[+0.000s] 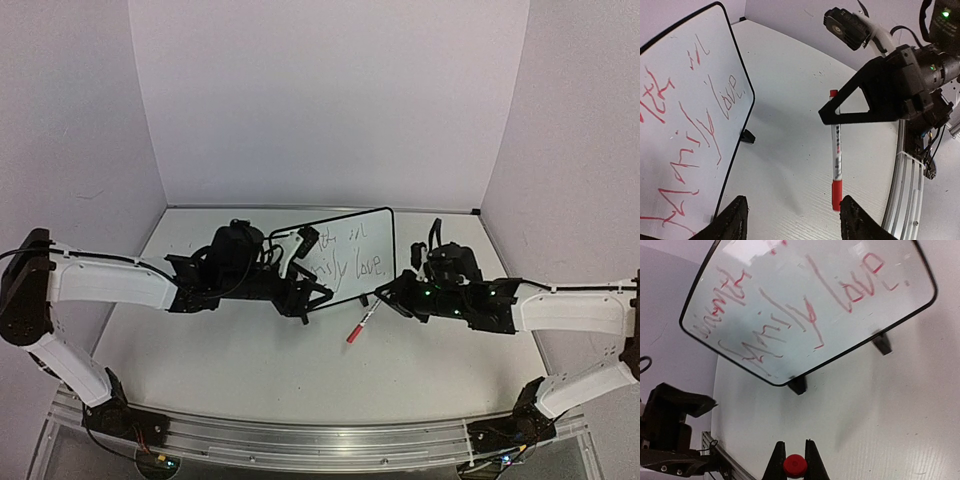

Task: Write a sentence on the whiteboard
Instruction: Put down the whiteboard marker at the center of the board.

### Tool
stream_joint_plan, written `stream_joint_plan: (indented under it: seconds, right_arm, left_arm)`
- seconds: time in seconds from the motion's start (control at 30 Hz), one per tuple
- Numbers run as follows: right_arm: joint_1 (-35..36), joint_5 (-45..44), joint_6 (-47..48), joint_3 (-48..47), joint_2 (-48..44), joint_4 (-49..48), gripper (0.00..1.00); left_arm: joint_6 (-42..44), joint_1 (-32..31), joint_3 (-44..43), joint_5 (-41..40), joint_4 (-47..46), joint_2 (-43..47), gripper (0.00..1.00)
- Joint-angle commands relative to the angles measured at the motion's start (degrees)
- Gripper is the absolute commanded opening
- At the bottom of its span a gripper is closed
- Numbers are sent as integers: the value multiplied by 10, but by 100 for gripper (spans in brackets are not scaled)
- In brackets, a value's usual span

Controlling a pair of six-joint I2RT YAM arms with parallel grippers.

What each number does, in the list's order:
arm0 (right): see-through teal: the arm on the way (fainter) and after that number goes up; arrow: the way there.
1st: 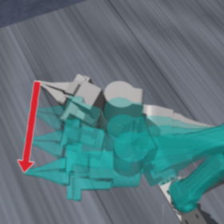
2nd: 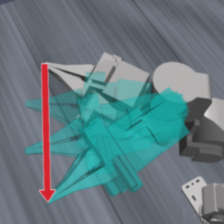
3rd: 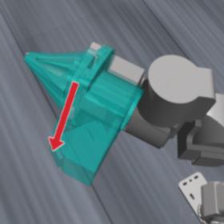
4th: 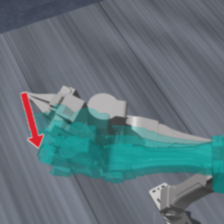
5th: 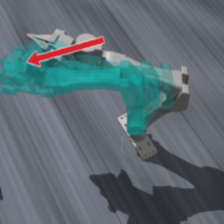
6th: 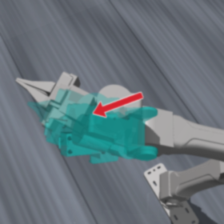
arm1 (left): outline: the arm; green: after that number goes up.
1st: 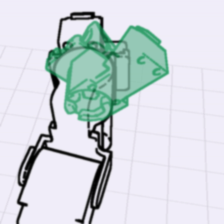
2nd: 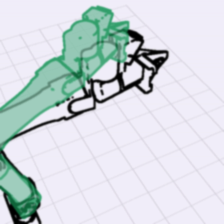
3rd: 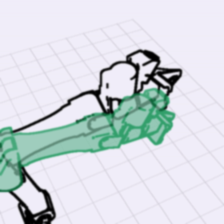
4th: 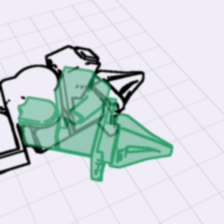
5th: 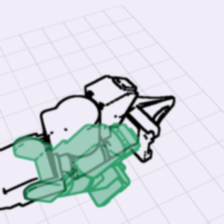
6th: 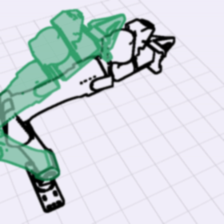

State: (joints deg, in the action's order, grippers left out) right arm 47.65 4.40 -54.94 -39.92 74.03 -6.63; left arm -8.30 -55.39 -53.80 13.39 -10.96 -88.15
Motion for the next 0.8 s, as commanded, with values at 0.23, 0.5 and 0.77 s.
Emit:
stream_joint_plan:
  seconds: [0.23, 0.5, 0.77]
  right_arm:
    - [-134, 4, 71, -23, 52, 100, 3]
    - [-174, 25, 104, -48, 123, 100, 29]
    - [-211, -27, 178, -61, 106, 141, 78]
  left_arm:
    - [-49, 106, 88, -54, 93, 141, 72]
    - [-71, 185, 107, -60, 154, 192, 77]
    - [-119, 266, 126, -121, 151, 181, 84]
